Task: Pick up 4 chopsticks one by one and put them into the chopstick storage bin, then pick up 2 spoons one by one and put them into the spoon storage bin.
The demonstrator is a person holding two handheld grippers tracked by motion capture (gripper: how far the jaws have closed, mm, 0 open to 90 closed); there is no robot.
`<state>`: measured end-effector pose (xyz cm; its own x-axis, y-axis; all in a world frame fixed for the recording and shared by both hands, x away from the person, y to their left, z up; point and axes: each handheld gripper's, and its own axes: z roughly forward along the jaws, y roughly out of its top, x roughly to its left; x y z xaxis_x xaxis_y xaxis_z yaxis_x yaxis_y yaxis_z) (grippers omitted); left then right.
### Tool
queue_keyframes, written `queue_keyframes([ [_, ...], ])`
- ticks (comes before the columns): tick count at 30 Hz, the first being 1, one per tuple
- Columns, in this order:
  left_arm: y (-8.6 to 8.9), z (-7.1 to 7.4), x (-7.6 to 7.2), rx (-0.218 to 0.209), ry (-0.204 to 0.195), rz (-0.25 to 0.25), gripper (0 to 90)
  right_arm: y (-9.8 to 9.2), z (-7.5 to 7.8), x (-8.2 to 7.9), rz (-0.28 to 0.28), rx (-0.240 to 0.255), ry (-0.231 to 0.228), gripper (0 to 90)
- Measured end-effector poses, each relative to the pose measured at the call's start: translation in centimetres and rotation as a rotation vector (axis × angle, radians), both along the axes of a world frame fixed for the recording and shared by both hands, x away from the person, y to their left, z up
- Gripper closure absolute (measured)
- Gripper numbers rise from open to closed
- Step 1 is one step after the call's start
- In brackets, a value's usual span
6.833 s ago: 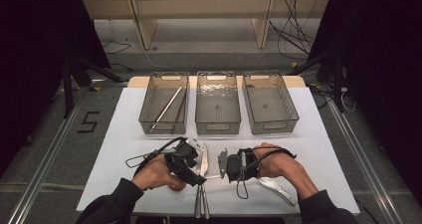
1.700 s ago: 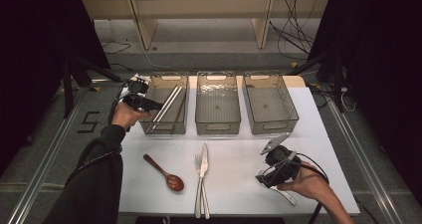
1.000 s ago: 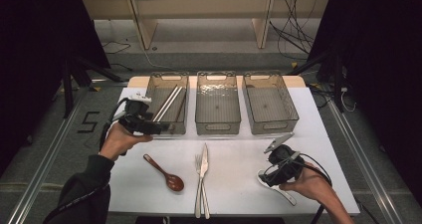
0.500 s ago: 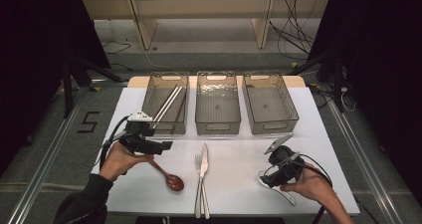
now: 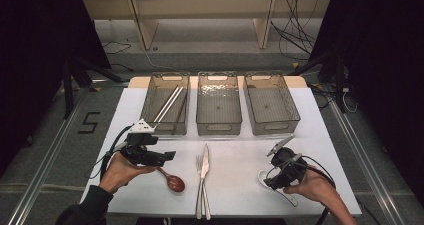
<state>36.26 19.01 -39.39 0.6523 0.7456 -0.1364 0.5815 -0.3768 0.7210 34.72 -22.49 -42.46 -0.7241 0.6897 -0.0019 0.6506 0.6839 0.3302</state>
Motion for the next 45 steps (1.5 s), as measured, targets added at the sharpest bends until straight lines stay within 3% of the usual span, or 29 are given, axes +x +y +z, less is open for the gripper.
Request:
queue_keyframes([
  [14,0.0,-0.7,-1.3,0.005,-0.022,-0.012,15.3,-0.5,-0.6,-0.5,-0.010,-0.029,0.046,26.5],
  [30,0.4,-1.1,-1.7,0.021,-0.030,-0.008,15.3,-1.0,-1.5,-1.3,-0.022,-0.058,0.094,30.0],
  [45,0.6,-1.5,-2.4,0.010,-0.040,-0.003,15.3,-1.2,-2.4,-1.6,-0.016,-0.104,0.132,52.5],
])
